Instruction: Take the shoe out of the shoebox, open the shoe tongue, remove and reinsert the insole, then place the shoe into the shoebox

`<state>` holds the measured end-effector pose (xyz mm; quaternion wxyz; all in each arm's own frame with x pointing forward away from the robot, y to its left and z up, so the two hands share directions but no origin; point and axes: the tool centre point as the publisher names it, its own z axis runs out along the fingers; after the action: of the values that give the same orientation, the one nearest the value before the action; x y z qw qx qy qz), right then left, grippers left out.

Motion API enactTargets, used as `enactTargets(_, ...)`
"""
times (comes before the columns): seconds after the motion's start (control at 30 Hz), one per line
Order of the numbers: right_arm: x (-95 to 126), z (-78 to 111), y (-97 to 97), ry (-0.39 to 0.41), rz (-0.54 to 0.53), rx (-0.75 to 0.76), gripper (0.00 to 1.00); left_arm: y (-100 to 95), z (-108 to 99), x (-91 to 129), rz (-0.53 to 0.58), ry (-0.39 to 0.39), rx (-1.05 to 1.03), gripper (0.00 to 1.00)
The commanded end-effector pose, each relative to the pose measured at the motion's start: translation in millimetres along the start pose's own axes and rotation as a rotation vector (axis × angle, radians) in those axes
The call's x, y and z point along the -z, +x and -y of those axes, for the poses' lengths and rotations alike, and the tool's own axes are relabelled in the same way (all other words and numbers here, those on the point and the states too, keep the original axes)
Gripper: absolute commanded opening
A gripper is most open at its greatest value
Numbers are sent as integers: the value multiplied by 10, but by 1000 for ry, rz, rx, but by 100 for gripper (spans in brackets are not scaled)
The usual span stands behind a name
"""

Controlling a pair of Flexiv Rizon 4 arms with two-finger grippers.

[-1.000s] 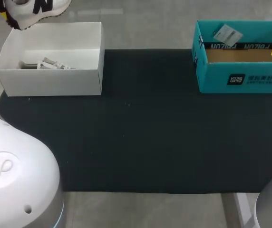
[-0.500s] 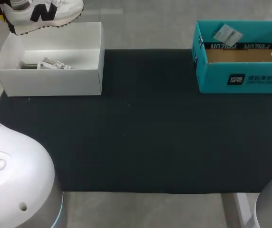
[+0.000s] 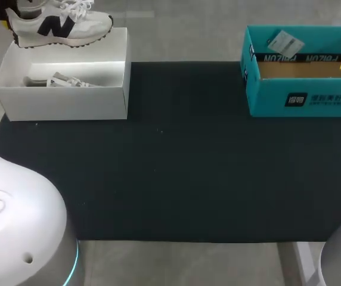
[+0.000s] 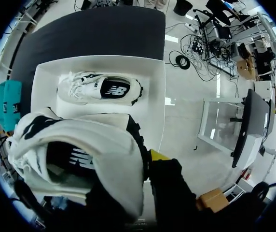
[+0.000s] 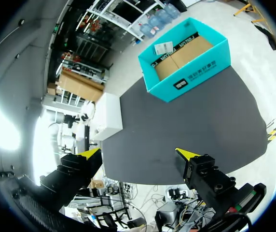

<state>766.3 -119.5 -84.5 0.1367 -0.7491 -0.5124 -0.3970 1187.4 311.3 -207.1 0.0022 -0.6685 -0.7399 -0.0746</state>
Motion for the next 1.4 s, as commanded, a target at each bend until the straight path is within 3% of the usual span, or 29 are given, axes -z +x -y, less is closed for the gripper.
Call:
enactTargets(0.03,-9,-4,3,0,2,-1,100,1,-9,-242,11,7,-91,0)
enactTargets(0.33,-9,-4,3,0,2,-1,100,0,-117,-639,-17,-10,-194,0)
enactTargets(0.87,-9,-4,3,0,2,-1,100,-107,-570,-1215,109,-15,-201,0)
enactTargets(1.4,-9,-4,3,0,2,-1,100,-212,-549,-1758,132,-14,-167,0)
